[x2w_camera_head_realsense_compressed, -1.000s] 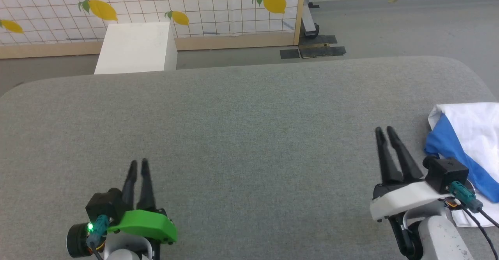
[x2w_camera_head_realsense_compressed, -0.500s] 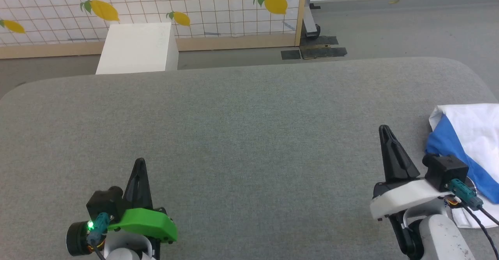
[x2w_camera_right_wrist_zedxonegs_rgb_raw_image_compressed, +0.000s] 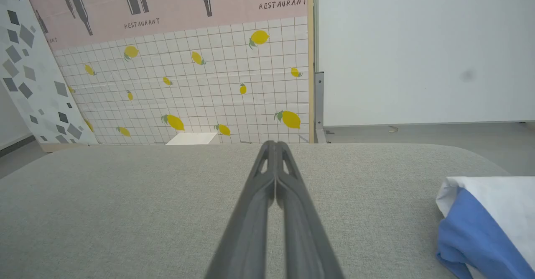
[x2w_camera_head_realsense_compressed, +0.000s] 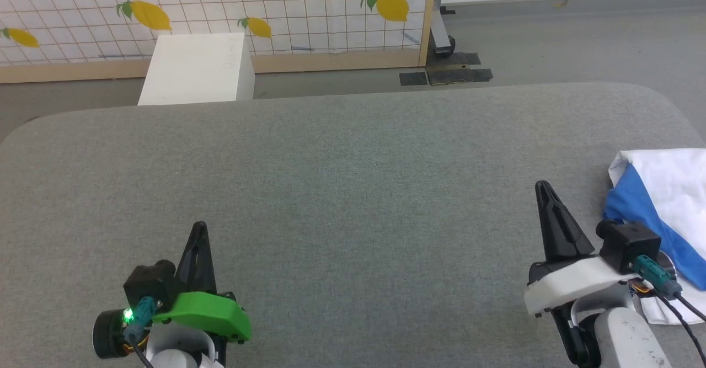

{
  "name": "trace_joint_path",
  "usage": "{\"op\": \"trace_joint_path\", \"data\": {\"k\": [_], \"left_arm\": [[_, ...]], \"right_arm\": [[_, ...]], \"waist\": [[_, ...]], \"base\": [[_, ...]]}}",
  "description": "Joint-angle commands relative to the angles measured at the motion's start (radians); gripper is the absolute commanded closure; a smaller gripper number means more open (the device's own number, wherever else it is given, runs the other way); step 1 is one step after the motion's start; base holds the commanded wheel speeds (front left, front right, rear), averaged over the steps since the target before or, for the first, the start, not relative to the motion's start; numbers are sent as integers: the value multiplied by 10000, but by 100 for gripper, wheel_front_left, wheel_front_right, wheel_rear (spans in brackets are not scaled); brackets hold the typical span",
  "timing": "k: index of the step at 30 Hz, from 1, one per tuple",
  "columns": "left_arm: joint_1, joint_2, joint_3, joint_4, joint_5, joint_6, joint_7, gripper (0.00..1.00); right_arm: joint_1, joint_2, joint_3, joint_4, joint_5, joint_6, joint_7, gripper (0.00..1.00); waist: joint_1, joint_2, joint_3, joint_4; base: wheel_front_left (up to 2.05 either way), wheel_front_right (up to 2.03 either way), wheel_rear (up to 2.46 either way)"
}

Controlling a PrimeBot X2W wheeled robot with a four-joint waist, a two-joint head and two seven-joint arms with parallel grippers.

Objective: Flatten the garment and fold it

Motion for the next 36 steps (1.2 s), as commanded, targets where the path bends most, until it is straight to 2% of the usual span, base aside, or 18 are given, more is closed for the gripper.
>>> {"op": "trace_joint_path", "data": {"k": [1,36], "left_arm": [[104,-29,39,-81,192,-35,56,100],[240,-74,148,-622,846,-193,810,100]], "right_arm": [[166,2,-25,-117,-101,-3,57,100],[643,4,-69,-921,-628,-8,806,100]], "waist": [[1,0,-3,5],[1,0,-75,120]], "base": [[0,0,0],[0,0,0]]}}
